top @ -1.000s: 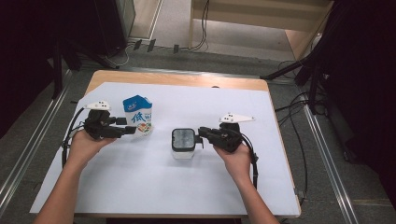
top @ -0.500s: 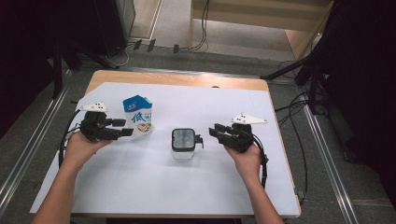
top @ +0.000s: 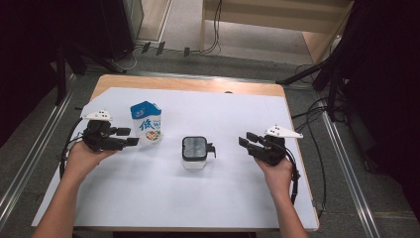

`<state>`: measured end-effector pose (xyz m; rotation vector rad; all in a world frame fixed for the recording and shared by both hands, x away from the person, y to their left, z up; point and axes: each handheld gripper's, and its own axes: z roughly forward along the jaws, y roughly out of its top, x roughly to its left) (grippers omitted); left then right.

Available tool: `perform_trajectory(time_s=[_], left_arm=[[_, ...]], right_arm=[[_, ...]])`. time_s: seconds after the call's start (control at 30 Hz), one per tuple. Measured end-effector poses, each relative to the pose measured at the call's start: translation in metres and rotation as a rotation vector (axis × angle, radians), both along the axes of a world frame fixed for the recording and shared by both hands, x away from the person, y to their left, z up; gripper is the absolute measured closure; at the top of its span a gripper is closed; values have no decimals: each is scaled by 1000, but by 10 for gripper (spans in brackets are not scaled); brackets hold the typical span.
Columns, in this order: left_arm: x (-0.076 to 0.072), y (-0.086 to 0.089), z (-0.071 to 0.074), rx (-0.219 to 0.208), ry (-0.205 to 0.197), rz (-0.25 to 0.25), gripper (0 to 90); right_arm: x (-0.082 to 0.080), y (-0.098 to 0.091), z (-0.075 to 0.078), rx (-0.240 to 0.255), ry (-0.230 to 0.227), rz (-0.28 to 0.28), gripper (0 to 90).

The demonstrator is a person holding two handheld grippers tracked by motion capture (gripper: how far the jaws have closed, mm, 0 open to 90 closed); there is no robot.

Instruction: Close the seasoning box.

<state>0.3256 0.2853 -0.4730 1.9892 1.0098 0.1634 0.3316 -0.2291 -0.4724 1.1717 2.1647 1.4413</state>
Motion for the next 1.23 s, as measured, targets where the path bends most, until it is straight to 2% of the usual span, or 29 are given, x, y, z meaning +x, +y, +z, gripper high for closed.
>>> perform_trajectory(time_s=[0.2, 0.33, 0.57, 0.73, 1.03, 1.23], left_arm=[[-6, 3, -2, 10, -1, 10, 387], [-8, 6, -4, 30, -4, 23, 385], [-9, 13, -9, 22, 1, 53, 384], [-8, 14, -12, 45, 3, 58, 384], [-5, 16, -18, 44, 32, 51, 385], [-6, 15, -20, 53, 27, 54, 385]], right_arm=[[2, -19, -10, -4, 16, -44, 512], [6, -32, -16, -1, 36, -81, 501], [11, -50, -25, 5, 52, -133, 501], [13, -53, -27, -1, 55, -146, 501], [13, -52, -28, -23, 51, -151, 501], [14, -50, -30, -29, 61, -144, 497]])
